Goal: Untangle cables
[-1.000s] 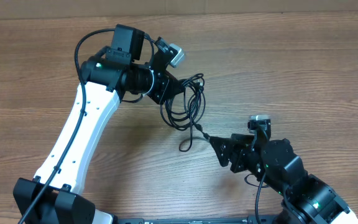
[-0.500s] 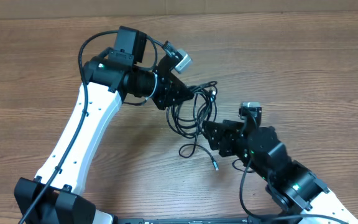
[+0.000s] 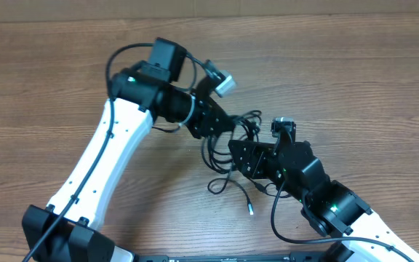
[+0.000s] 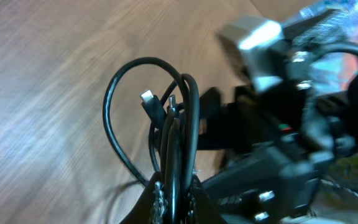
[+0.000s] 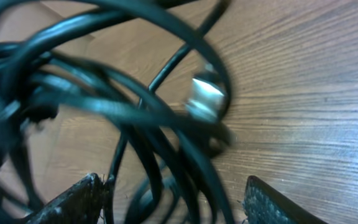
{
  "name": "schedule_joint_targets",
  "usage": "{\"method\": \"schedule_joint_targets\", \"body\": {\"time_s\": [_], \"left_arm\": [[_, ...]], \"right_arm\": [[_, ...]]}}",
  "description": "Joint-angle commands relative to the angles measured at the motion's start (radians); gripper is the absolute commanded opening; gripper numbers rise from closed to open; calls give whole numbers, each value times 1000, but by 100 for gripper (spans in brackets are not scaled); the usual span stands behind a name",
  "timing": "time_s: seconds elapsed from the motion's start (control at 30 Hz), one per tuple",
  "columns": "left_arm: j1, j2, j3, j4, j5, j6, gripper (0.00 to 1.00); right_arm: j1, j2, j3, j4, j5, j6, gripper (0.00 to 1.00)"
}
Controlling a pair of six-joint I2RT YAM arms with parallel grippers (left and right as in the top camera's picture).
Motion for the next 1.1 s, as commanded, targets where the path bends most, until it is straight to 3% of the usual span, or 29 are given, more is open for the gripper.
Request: {"method": "schedule_joint_targets", "body": {"time_s": [0.0, 0.07, 0.1, 0.23, 0.63, 1.07], "left_arm": [[-61, 6, 23, -4, 48, -17, 4], [-80, 6, 23, -4, 22, -18, 4], [-87, 6, 23, -4, 7, -17, 4], [-89, 6, 23, -3, 5, -17, 4], [-87, 8, 23, 56, -55, -19, 4], [-87, 8, 23, 77, -396, -273, 5]], "right_arm": [[4, 4, 0, 8, -6, 0, 57], [3, 4, 0, 12, -6, 0, 42], [3, 4, 0, 15, -6, 0, 29], [3, 4, 0, 26, -35, 0, 4], [3, 4, 0, 29, -259, -7, 4], [3, -44, 0, -6, -312, -7, 4]]}}
